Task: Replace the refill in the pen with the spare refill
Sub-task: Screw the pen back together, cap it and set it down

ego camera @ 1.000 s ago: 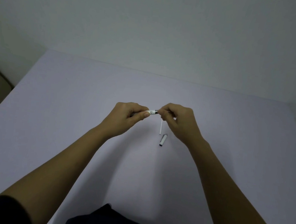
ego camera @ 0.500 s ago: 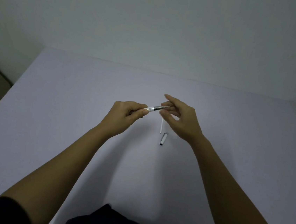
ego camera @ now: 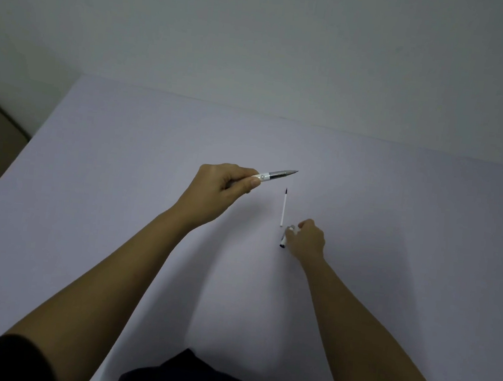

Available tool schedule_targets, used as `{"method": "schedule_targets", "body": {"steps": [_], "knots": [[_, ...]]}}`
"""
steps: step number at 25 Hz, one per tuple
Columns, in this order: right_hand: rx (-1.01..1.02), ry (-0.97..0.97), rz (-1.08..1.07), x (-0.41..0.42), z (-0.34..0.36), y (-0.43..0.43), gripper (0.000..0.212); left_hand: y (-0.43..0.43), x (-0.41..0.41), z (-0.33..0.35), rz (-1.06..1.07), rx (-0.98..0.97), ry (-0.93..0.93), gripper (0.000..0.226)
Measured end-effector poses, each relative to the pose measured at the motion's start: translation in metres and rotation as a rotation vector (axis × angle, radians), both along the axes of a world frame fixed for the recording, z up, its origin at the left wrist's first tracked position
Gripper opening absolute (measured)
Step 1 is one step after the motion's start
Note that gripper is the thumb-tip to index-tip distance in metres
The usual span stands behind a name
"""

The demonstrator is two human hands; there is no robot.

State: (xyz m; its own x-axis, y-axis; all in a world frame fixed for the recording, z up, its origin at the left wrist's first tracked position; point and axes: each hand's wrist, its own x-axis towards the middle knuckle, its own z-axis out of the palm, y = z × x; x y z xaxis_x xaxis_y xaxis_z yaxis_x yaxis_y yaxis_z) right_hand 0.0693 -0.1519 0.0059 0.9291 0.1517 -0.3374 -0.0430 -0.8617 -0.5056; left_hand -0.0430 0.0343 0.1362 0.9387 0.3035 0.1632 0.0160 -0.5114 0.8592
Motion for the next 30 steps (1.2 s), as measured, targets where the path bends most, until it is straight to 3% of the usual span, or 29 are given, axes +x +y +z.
{"method": "schedule_targets", "body": {"steps": [7, 11, 14, 19, 30], "knots": [[0.044, 0.145, -0.172, -0.006, -0.004, 0.002, 0.038, 0.003, 0.001, -0.013, -0.027, 0.019, 0.044, 0.017], [0.495, 0.312, -0.329, 0.007, 0.021, 0.005, 0.018, 0.005, -0.001, -0.025, -0.029, 0.024, 0.106, 0.017], [0.798, 0.362, -0.315, 0.013, 0.056, 0.008, 0.012, 0.006, -0.006, -0.034, -0.016, 0.035, 0.173, 0.020], [1.116, 0.325, -0.189, 0.009, 0.093, 0.008, 0.031, 0.006, -0.013, -0.039, -0.003, 0.047, 0.184, 0.021], [1.034, 0.204, 0.000, -0.010, 0.105, 0.014, 0.022, 0.005, -0.017, -0.037, 0.036, 0.051, 0.140, 0.020]]}}
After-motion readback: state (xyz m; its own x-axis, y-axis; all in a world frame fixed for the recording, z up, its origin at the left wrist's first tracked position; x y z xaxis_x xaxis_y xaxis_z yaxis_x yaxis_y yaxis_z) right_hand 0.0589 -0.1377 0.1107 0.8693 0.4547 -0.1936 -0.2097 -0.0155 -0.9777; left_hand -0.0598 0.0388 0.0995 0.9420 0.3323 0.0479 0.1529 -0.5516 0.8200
